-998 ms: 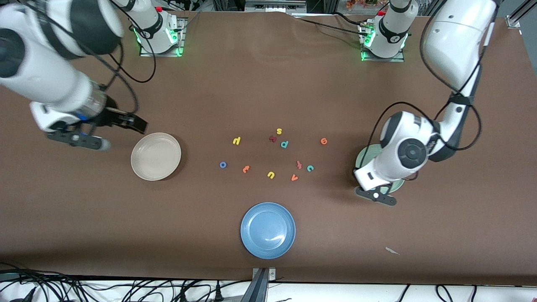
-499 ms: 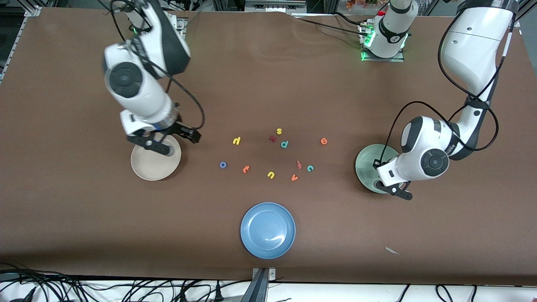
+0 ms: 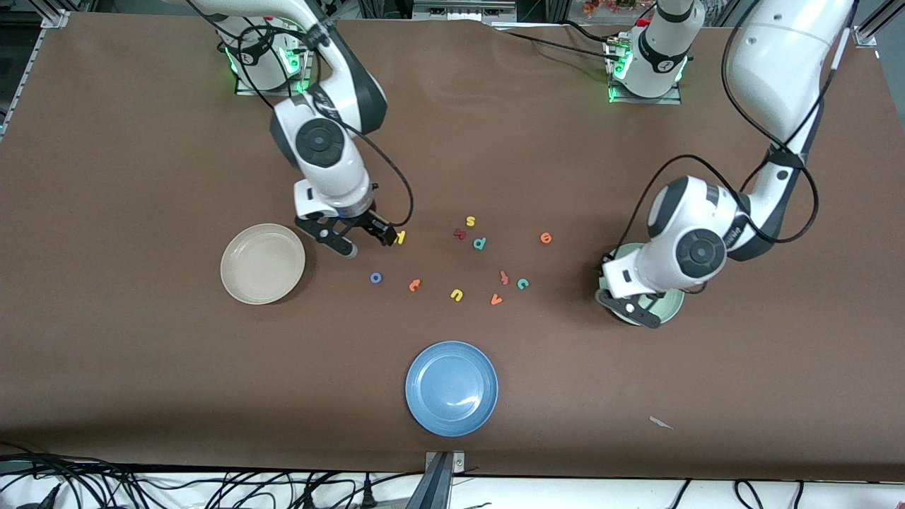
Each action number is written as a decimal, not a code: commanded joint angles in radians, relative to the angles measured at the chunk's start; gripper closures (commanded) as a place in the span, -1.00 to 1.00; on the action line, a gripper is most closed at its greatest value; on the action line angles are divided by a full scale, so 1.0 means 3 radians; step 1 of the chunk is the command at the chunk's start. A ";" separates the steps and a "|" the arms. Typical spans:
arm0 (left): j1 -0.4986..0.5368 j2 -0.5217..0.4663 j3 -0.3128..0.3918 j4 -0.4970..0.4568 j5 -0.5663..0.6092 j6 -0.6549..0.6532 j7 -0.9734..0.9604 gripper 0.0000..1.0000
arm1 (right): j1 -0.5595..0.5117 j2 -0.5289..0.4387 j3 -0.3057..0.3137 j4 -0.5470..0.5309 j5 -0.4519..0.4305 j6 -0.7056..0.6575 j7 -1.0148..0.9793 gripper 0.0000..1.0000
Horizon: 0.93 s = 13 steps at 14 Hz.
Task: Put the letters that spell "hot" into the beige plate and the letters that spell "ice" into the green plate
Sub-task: 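Reach the left gripper to orange e while the right gripper reaches yellow u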
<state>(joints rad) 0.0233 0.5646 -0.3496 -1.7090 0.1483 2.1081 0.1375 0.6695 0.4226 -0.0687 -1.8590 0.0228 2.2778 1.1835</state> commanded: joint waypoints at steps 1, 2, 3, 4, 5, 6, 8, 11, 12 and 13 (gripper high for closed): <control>0.0004 -0.0108 -0.0209 -0.0102 -0.0060 -0.0042 -0.0318 -1.00 | 0.0064 0.0166 0.0040 -0.0011 0.0041 0.0143 0.0171 -1.00; -0.0001 -0.0113 -0.0296 -0.0152 -0.0060 -0.0037 -0.0578 -1.00 | 0.0064 0.0212 0.0050 -0.0011 0.0062 0.0179 0.0141 -1.00; 0.0014 -0.0148 -0.0403 -0.0269 -0.0045 -0.0012 -0.0895 -1.00 | 0.0064 0.0258 0.0070 -0.0011 0.0062 0.0190 0.0120 -1.00; 0.0004 -0.0209 -0.0435 -0.0407 -0.0044 0.0024 -0.1136 -1.00 | 0.0054 0.0289 0.0091 -0.0016 0.0062 0.0220 0.0095 -1.00; 0.0009 -0.0261 -0.0445 -0.0555 -0.0044 0.0090 -0.1240 -1.00 | 0.0054 0.0340 0.0091 -0.0026 0.0062 0.0306 0.0069 -1.00; 0.0004 -0.0302 -0.0481 -0.0724 -0.0054 0.0253 -0.1332 -1.00 | 0.0054 0.0381 0.0096 -0.0041 0.0062 0.0409 0.0039 -1.00; 0.0004 -0.0338 -0.0542 -0.1041 -0.0044 0.0651 -0.1745 -1.00 | 0.0049 0.0468 0.0096 -0.0047 0.0062 0.0547 0.0028 -1.00; -0.0062 -0.0312 -0.0542 -0.1354 -0.0014 0.1219 -0.2068 -1.00 | 0.0039 0.0555 0.0132 -0.0047 0.0097 0.0639 -0.0053 -0.99; -0.0113 -0.0302 -0.0542 -0.1400 0.0108 0.1312 -0.2150 -1.00 | 0.0039 0.0585 0.0137 -0.0047 0.0153 0.0675 -0.0074 -0.98; -0.0124 -0.0272 -0.0542 -0.1401 0.0246 0.1318 -0.2293 -1.00 | 0.0039 0.0611 0.0142 -0.0047 0.0179 0.0706 -0.0089 -0.98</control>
<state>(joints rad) 0.0032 0.5167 -0.5128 -2.0849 0.1644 2.4711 -0.4664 0.6879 0.5958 -0.0391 -1.8628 0.0434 2.4556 1.1911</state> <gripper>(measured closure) 0.000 0.004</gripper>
